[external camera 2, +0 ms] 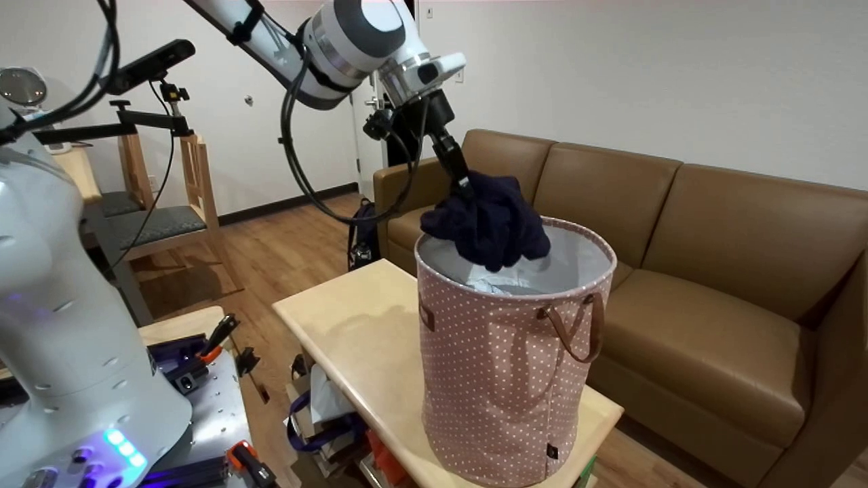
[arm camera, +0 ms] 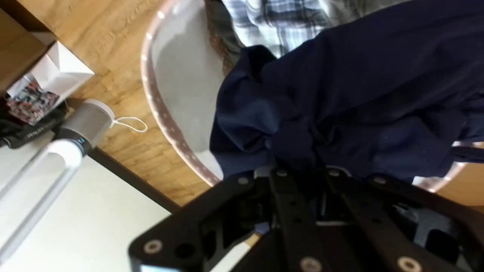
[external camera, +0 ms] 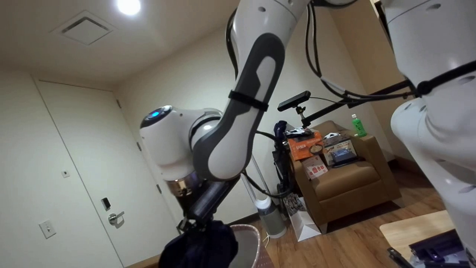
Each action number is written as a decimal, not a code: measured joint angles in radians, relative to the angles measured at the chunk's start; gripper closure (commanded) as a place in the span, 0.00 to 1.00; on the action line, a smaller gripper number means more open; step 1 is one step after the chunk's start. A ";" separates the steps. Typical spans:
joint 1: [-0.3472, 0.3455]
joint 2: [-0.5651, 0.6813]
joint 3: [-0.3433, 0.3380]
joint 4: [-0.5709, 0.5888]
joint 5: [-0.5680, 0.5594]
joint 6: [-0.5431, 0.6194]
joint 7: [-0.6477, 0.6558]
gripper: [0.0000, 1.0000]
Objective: Put the black object into the basket on the right side of the table
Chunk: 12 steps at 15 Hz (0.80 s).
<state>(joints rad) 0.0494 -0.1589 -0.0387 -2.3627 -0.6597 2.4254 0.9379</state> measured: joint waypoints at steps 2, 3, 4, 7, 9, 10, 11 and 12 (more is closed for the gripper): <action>-0.064 0.016 -0.016 -0.054 0.002 0.044 0.052 0.96; -0.093 0.049 -0.027 -0.065 0.003 0.068 0.076 0.96; -0.115 0.099 -0.039 -0.065 0.020 0.096 0.087 0.96; -0.137 0.296 -0.060 -0.032 0.132 0.273 0.042 0.62; -0.127 0.437 -0.040 0.020 0.256 0.401 -0.077 0.50; -0.118 0.503 -0.017 0.060 0.322 0.428 -0.149 0.45; -0.109 0.553 0.010 0.104 0.384 0.436 -0.220 0.37; -0.101 0.586 0.036 0.144 0.433 0.435 -0.290 0.31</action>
<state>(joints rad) -0.0518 0.4270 -0.0025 -2.2189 -0.2262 2.8602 0.6478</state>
